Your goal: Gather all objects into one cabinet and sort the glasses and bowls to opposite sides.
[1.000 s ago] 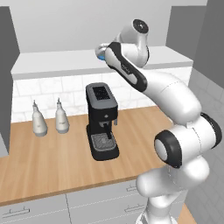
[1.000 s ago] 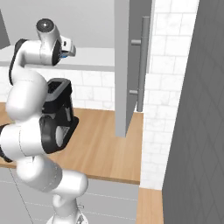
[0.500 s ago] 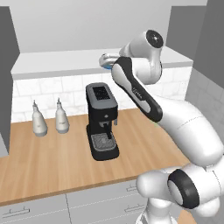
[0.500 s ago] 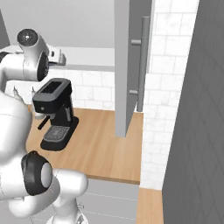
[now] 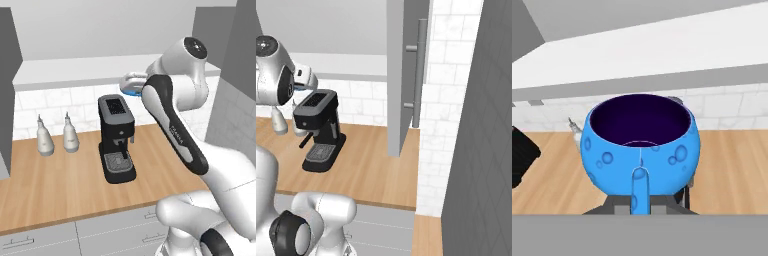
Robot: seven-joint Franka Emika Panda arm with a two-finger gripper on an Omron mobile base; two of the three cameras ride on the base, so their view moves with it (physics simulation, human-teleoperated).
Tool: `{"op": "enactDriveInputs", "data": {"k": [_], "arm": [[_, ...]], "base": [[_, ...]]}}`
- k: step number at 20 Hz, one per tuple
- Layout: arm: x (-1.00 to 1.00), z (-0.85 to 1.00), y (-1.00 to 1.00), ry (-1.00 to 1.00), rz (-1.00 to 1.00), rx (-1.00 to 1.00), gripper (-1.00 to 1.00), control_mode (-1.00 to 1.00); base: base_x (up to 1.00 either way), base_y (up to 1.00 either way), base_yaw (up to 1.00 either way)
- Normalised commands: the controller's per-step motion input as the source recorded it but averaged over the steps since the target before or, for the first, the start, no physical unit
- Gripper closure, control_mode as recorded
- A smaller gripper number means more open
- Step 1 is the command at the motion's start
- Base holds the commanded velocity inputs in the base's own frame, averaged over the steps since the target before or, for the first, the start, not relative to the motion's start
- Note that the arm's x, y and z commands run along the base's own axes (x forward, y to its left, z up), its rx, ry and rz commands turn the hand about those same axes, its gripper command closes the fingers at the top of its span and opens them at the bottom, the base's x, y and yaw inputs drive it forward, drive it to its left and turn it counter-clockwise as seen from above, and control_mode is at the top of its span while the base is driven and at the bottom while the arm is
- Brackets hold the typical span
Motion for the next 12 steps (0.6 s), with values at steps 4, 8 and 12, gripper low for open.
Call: {"op": "enactDriveInputs", "data": {"k": [4, 8, 12], "arm": [[-1.00, -0.01, 0.00, 0.00, -0.02, 0.00, 1.00, -1.00], [-0.69, -0.09, 0.00, 0.02, -0.06, 0.00, 1.00, -1.00], [-0.03, 0.00, 0.00, 0.03, 0.00, 0.02, 1.00, -1.00]], "base": [[0.00, 0.00, 0.00], [0.00, 0.00, 0.00], [0.00, 0.00, 0.00]]}}
